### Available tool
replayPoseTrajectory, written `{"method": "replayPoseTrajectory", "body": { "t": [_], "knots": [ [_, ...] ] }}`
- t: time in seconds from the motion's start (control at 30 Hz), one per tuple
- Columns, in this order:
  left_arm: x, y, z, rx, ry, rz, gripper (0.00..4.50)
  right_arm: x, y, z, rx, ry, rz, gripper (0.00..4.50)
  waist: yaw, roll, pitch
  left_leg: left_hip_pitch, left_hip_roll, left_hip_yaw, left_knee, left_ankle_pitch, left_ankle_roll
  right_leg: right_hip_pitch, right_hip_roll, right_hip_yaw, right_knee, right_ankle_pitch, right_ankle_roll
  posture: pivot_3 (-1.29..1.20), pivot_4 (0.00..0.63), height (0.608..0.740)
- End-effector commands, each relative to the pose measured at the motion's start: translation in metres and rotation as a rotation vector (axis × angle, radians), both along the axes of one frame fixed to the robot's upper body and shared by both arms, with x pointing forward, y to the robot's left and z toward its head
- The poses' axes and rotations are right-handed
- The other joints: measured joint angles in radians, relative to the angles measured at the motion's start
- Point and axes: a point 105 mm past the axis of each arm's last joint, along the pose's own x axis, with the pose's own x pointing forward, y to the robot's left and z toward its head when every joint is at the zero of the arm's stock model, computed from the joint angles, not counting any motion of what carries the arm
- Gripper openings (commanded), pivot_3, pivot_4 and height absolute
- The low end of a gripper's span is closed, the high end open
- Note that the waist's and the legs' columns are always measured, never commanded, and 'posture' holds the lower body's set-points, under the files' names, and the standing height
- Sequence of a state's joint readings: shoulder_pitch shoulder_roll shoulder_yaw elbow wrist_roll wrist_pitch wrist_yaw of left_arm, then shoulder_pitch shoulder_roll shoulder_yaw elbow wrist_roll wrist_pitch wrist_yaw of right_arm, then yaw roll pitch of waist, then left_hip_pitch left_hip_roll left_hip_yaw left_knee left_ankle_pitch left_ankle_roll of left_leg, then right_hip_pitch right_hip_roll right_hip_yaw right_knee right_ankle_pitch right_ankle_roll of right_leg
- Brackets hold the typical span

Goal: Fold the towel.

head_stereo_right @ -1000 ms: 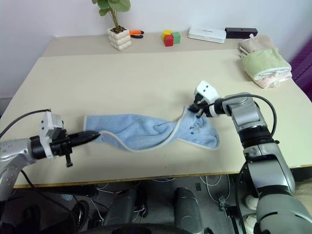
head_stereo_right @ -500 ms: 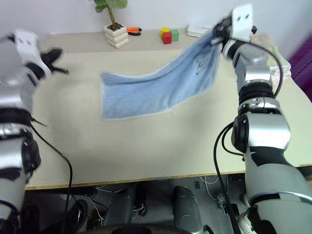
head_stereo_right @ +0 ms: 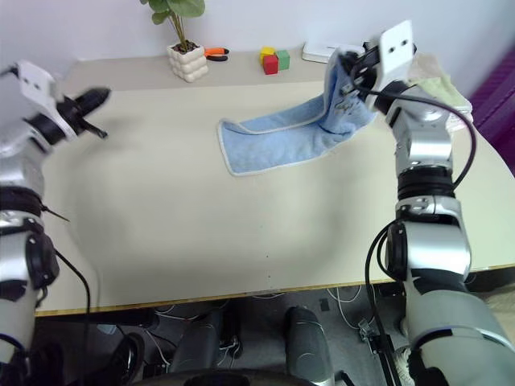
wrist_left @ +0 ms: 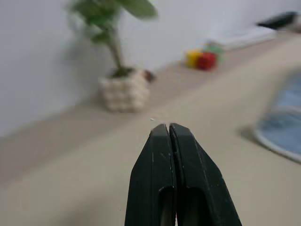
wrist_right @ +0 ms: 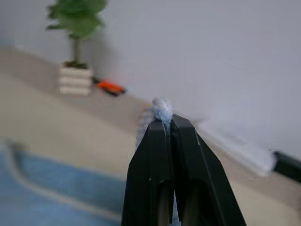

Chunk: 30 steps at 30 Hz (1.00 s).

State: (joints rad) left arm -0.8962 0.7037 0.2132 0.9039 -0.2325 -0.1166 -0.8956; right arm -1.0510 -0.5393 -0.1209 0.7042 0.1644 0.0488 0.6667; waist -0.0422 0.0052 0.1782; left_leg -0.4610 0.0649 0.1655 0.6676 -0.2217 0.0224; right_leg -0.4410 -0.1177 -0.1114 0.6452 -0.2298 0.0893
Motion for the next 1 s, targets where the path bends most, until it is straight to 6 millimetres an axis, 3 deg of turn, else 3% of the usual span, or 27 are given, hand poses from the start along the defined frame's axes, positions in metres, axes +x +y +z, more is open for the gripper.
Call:
{"method": "replayPoseTrajectory", "body": {
  "t": [0.03,0.13,0.27,0.43,0.47,0.57,0.63,0.83,0.93,1.0],
  "knots": [
    [-0.007,-0.026,0.003,-0.010,-0.058,-0.089,0.00,-0.009,-0.001,0.019,-0.022,-0.057,-0.001,0.04,0.006,0.000,0.000,0.000,0.000,0.000,0.000,0.000,0.000,0.000,0.000,0.000,0.000,0.000,0.000,0.00,0.150,0.740],
    [-0.001,-0.038,-0.003,-0.123,-0.015,-0.106,0.00,-0.008,-0.001,0.016,-0.013,-0.041,-0.004,0.04,0.007,-0.001,0.000,0.000,0.000,-0.001,0.001,0.000,0.000,0.000,0.000,0.000,0.000,0.000,0.000,0.00,0.150,0.740],
    [0.004,-0.084,-0.012,-0.262,0.030,-0.212,1.69,-0.009,0.007,0.008,-0.009,-0.023,0.013,0.00,0.013,-0.001,0.000,0.001,0.000,-0.001,0.001,0.000,0.000,0.001,0.000,0.000,0.000,0.000,0.000,0.00,0.150,0.740],
    [-0.017,-0.159,-0.064,-0.259,0.211,-0.437,4.27,-0.010,0.005,0.003,0.001,-0.020,-0.006,0.00,0.011,-0.001,0.000,0.001,0.000,-0.001,0.001,0.000,0.000,0.002,0.000,0.000,0.001,0.000,0.000,0.00,0.150,0.740],
    [-0.017,-0.167,-0.069,-0.252,0.212,-0.432,4.46,-0.010,0.004,0.002,0.001,-0.020,-0.010,0.00,0.010,-0.001,0.000,0.002,0.000,-0.001,0.001,0.000,0.000,0.002,0.000,0.000,0.001,0.000,0.000,0.00,0.150,0.740],
    [-0.016,-0.183,-0.081,-0.228,0.257,-0.425,4.46,-0.011,0.001,-0.002,0.003,-0.014,-0.021,0.00,0.011,-0.001,0.000,0.001,0.000,-0.001,0.002,0.000,0.000,0.001,0.000,0.000,0.000,0.000,0.000,0.00,0.150,0.740],
    [-0.005,-0.181,-0.091,-0.236,0.318,-0.337,4.46,-0.013,0.001,-0.003,0.005,-0.013,-0.025,0.00,0.011,-0.001,0.000,0.002,0.000,-0.001,0.002,0.000,0.000,0.001,0.000,0.000,0.000,0.000,0.000,0.00,0.150,0.740],
    [0.006,-0.187,-0.089,-0.100,0.240,-0.264,4.46,-0.016,-0.002,-0.008,0.014,-0.005,-0.042,0.00,0.017,-0.001,0.000,0.002,0.000,-0.001,0.002,0.000,0.000,0.002,0.000,0.000,0.000,0.000,0.000,0.00,0.150,0.740],
    [0.001,-0.201,-0.112,0.166,0.221,-0.325,4.46,-0.017,-0.003,-0.007,0.025,-0.007,-0.055,0.00,0.025,-0.001,0.000,0.002,0.000,-0.001,0.002,0.000,0.000,0.001,0.000,0.000,0.000,0.000,0.000,0.00,0.150,0.740],
    [-0.008,-0.217,-0.120,0.212,0.245,-0.437,4.46,-0.017,-0.003,-0.007,0.030,-0.007,-0.059,0.00,0.030,-0.001,0.000,0.002,0.000,-0.001,0.002,0.000,0.000,0.001,0.000,0.000,0.000,0.000,0.000,0.00,0.150,0.740]
  ]
}}
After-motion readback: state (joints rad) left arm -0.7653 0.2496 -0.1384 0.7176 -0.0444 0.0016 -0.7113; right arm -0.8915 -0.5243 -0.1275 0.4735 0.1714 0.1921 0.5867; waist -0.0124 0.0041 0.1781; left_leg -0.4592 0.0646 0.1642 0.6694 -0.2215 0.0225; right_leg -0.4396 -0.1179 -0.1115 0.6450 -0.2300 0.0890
